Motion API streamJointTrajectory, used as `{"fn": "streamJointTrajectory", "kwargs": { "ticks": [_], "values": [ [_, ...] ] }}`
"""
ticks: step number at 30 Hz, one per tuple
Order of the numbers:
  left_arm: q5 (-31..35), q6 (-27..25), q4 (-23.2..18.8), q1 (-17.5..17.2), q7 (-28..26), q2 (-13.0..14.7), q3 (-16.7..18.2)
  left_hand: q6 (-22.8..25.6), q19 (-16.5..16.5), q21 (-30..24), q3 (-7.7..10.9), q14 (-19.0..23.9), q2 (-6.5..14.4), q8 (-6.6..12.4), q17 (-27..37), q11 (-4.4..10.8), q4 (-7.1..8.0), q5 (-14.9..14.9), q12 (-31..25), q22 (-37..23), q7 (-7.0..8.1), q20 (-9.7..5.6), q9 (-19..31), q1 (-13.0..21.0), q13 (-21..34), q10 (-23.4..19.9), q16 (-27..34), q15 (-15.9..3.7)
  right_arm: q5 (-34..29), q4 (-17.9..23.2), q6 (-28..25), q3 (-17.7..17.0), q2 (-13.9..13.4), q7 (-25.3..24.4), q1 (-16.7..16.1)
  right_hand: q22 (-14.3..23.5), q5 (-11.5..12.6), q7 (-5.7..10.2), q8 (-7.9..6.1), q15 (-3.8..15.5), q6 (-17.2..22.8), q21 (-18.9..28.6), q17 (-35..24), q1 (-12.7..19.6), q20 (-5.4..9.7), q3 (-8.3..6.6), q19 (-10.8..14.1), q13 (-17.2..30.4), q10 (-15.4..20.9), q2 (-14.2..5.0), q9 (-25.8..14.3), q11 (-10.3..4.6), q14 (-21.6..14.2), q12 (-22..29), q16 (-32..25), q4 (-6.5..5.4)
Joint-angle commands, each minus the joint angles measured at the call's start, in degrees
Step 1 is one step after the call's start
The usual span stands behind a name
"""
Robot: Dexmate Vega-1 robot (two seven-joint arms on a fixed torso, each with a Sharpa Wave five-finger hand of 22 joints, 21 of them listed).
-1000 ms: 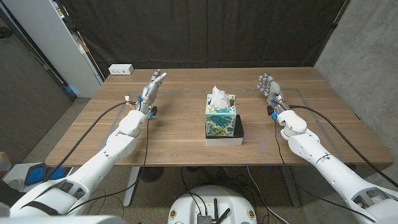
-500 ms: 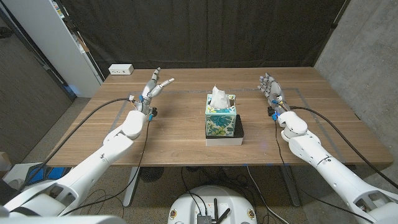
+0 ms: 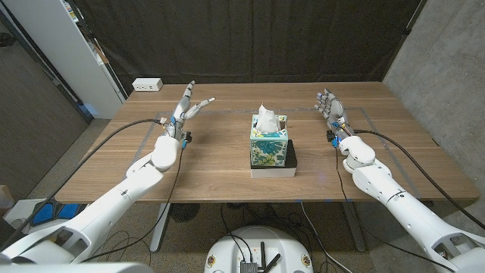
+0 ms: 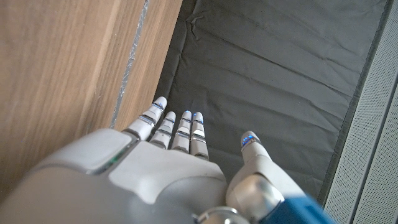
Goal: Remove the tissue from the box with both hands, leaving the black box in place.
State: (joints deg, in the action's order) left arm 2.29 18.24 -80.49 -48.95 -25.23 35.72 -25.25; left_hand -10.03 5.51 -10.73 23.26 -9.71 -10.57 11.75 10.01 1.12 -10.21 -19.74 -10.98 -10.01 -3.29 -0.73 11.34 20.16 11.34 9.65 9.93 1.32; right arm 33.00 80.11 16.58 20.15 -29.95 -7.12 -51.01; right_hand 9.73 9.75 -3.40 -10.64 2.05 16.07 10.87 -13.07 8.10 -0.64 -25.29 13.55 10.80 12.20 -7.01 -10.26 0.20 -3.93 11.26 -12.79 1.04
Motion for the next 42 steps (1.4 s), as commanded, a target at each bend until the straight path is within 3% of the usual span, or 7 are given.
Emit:
{"fn": "streamJointTrajectory", "kwargs": {
  "ticks": [1,42],
  "values": [
    [0.52,0.22,-1.56,-1.46,-1.27,0.32,-0.03,-22.16,0.02,-0.28,-0.29,-11.98,-0.07,0.44,0.16,0.12,0.04,-0.44,-0.32,-0.10,0.15,-0.27,0.25,0.86,0.11,16.26,0.42,-0.39,-0.16,-0.66,0.24,0.20,0.41,0.13,0.40,0.22,0.25,-0.08,-0.37,0.18,0.42,0.43,-0.09,0.24,-0.42,-0.22,0.26,0.29,0.18,0.75,-0.12,0.45,-0.32,0.09,0.11,0.45],
    [1.98,-2.73,-15.05,-14.14,-3.45,3.62,4.37,-21.50,-1.04,-0.57,-3.20,-11.27,-0.14,1.17,0.12,0.26,0.36,-2.21,-0.74,-0.14,0.20,-0.50,0.23,3.74,0.14,15.18,0.57,-0.57,0.05,-1.20,1.45,-0.13,1.32,-0.68,0.04,0.21,0.36,-0.51,-0.21,-0.20,0.03,0.37,0.42,0.14,-0.57,0.20,0.25,0.28,-0.13,0.86,-0.12,0.52,-0.21,-0.12,0.34,1.37]
  ]
}}
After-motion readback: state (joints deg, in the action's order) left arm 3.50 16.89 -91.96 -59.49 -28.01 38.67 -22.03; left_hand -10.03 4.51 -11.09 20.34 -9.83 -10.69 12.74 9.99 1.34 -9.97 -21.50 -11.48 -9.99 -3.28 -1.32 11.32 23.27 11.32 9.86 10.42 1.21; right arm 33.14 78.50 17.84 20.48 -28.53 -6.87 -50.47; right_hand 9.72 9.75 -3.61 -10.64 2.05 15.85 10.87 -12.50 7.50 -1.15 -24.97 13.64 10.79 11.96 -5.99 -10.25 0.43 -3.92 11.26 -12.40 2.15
